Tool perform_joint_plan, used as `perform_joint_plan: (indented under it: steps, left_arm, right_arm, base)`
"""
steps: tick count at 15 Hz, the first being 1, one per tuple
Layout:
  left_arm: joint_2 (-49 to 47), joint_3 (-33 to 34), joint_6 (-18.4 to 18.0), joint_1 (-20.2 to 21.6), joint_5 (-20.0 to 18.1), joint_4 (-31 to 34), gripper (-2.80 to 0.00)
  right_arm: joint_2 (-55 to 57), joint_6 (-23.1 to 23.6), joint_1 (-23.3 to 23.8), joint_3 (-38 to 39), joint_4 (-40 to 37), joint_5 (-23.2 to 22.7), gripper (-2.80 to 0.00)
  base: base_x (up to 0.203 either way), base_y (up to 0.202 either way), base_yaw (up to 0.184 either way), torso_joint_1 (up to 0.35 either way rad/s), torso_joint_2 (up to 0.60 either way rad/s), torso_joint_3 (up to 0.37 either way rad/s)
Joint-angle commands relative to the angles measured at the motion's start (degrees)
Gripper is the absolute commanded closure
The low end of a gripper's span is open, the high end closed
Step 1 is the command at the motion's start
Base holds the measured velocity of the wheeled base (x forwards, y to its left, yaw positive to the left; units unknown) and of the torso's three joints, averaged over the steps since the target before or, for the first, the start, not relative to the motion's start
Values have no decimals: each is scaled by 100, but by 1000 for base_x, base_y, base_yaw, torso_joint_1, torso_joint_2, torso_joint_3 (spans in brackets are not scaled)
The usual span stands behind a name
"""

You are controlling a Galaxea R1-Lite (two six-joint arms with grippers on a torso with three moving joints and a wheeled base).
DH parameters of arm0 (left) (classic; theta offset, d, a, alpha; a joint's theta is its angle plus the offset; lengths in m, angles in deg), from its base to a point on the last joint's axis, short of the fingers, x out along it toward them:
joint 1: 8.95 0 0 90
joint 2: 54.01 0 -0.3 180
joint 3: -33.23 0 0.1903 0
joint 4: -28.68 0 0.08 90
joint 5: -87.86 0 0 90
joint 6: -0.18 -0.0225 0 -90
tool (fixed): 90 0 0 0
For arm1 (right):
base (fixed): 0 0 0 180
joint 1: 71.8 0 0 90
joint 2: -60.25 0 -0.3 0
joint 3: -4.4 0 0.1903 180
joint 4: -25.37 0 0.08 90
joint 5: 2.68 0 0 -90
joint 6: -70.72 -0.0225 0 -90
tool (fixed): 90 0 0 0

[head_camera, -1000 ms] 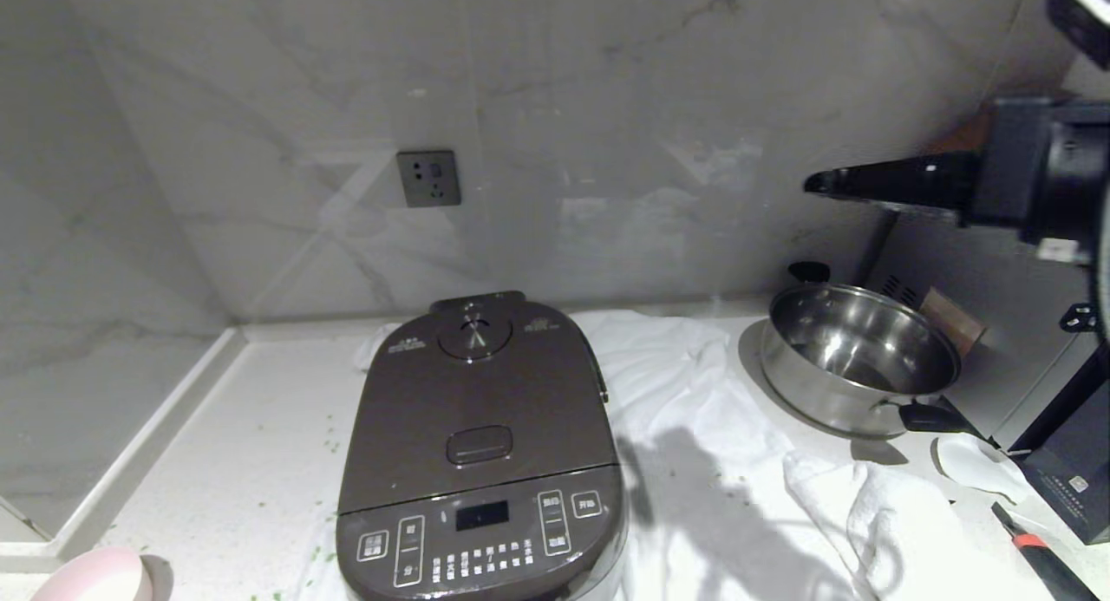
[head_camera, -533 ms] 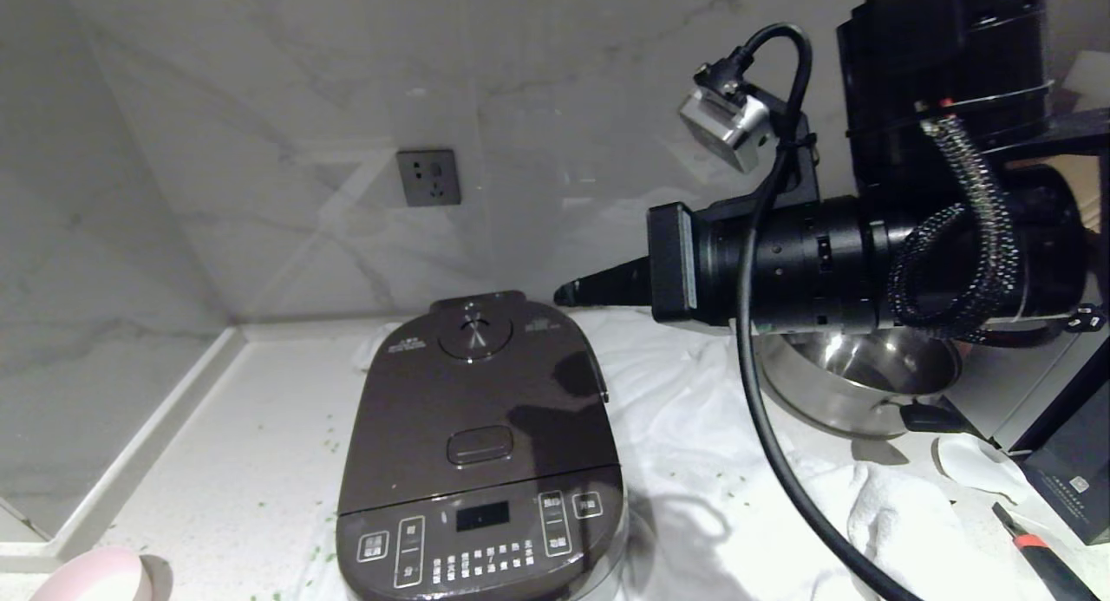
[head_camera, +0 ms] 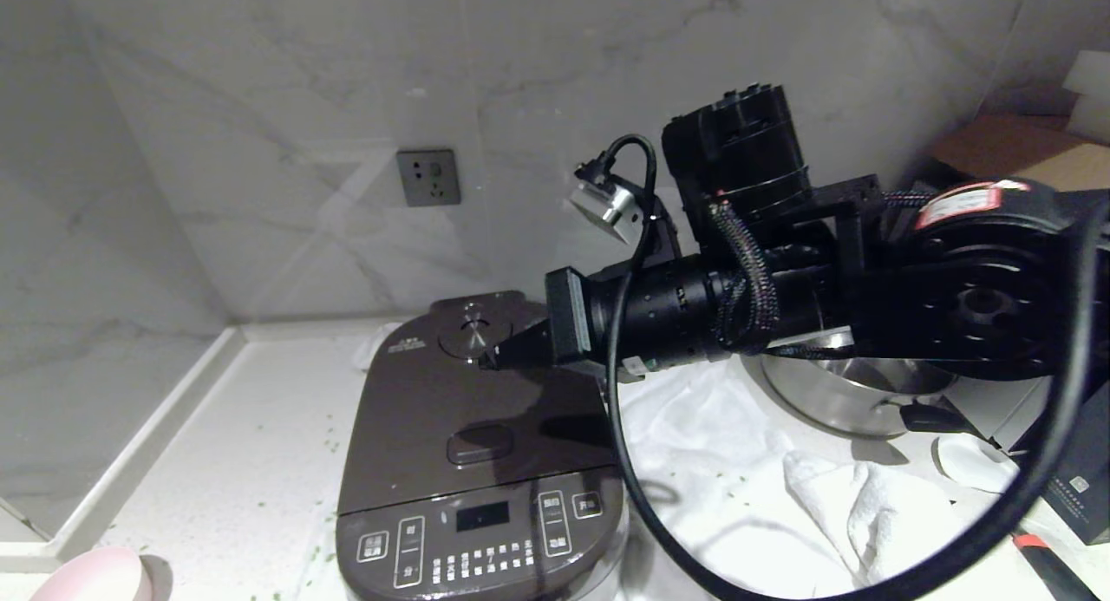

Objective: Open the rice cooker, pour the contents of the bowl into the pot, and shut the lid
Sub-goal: Open the rice cooker

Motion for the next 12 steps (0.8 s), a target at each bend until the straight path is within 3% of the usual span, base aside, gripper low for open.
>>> perform_joint_plan:
  steps: [1,12]
  left_arm:
    - [10,0,15,1,7,-1,0]
    - [10,0,15,1,7,8,0]
  right_arm:
    - [471,0,-26,-71,13,-40,0]
    - [1096,9,-33,26,208,-7,0]
  base:
    - [0,0,0,0,0,0]
    - [0,0,0,0,0,0]
